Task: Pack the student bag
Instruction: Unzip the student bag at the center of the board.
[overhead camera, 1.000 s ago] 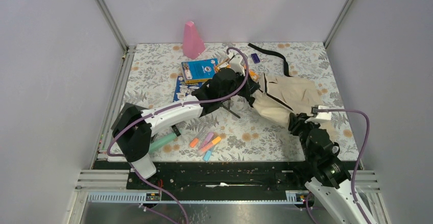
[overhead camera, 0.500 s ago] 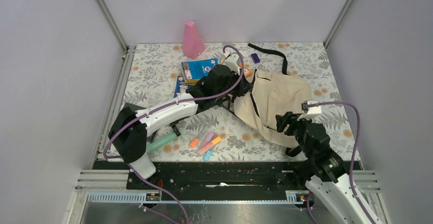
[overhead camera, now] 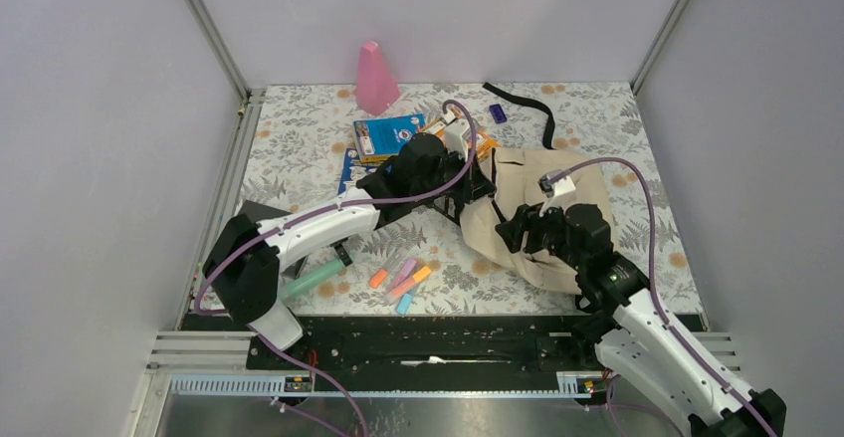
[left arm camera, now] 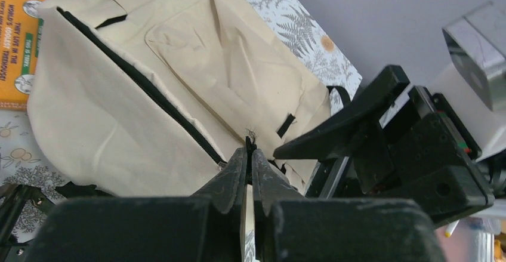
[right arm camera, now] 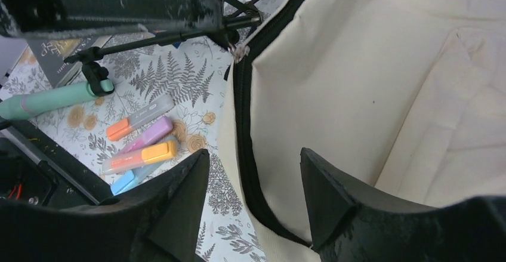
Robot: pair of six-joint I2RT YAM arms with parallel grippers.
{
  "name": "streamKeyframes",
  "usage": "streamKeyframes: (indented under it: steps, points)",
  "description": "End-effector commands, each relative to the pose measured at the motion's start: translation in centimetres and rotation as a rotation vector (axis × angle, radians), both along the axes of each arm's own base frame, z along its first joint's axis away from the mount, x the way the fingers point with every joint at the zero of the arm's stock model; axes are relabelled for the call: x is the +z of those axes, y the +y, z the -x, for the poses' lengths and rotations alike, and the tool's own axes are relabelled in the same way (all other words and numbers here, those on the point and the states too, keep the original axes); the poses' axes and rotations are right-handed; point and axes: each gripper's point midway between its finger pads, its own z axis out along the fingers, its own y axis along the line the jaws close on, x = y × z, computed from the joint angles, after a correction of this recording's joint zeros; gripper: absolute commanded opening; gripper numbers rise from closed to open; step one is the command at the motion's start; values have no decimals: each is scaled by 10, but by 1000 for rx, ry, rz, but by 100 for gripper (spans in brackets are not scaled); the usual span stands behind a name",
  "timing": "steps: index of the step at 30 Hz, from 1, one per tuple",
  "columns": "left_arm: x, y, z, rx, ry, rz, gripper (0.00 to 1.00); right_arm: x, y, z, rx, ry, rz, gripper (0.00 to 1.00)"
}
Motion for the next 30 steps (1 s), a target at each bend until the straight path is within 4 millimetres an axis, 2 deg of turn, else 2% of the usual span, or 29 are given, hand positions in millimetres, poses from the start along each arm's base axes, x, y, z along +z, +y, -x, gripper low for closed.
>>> streamKeyframes:
  steps: [1, 6, 10, 12, 15, 17, 30]
  points:
    - [53, -3, 20, -117, -138, 128, 0, 33, 18, -8, 85, -83, -26, 63]
    - [53, -1, 27, -147, -158, 134, 0, 23, 22, -11, 105, -64, 8, 55]
    - [52, -2, 31, -168, -156, 143, 0, 17, 25, -13, 115, -40, 26, 44]
    - [52, -2, 30, -167, -155, 144, 0, 15, 27, -14, 117, -32, 34, 32]
    - [53, -1, 28, -152, -156, 143, 0, 14, 25, -14, 110, -31, 38, 8]
    - [53, 1, 24, -122, -158, 138, 0, 12, 24, -12, 109, -33, 39, 0]
    - [51, 5, -16, 34, -112, 149, 0, -6, 16, 8, 134, 11, 58, 0]
